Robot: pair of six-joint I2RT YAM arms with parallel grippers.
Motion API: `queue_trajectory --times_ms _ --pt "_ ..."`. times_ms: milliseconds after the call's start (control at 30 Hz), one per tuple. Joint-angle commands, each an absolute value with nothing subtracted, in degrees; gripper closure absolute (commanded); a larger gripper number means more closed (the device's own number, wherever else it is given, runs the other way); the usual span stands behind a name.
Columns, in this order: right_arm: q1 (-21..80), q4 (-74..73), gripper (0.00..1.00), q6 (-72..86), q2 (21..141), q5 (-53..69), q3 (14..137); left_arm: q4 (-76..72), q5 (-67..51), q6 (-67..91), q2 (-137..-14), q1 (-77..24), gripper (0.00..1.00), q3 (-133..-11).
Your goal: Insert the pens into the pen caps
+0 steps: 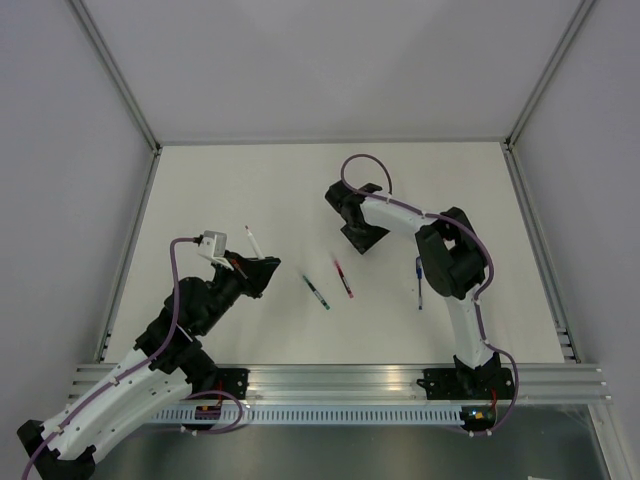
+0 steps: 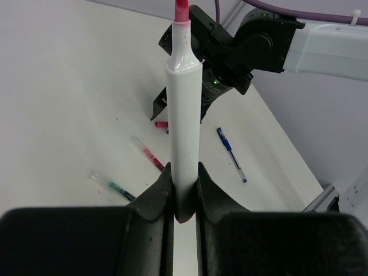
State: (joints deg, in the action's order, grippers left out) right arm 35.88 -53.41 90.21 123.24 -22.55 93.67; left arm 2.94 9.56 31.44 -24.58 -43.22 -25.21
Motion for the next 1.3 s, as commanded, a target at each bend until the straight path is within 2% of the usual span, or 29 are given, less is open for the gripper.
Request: queue_trajectory --times_ms 0,200,533,800,933,1100,1133,1267 --pt "35.0 -57.8 0.48 92.9 125.5 -22.1 95.4 2.0 10.5 31.6 -24.4 -43.3 0.98 -25.0" --pt "34.3 -62.6 0.5 94.4 126.8 -20.5 97.6 2.2 10.5 31.5 -24.2 -43.3 0.98 -25.1" --pt "33.6 -61.0 0.69 92.0 128.8 -18.0 97.5 2.1 10.7 32.0 -23.8 -43.3 0.98 -24.9" --pt "33.4 -54.9 0.78 68.6 129.6 -18.4 92.8 2.1 10.7 32.1 -23.4 -43.3 0.98 -24.7" --pt "33.4 -52.2 0.88 61.4 127.8 -16.9 88.2 1.9 10.6 32.1 -23.7 -43.3 0.98 -24.9" --pt "33.4 -47.4 0.94 54.7 125.2 -15.4 83.2 2.0 11.1 31.9 -23.8 -43.3 0.98 -24.7" --pt "33.4 -46.8 0.99 52.7 125.0 -15.2 82.6 2.0 11.2 31.9 -24.0 -43.4 0.98 -24.7" --pt "33.4 -43.0 1.0 47.5 121.9 -15.0 79.1 1.4 9.2 31.7 -25.8 -43.3 0.98 -25.0"
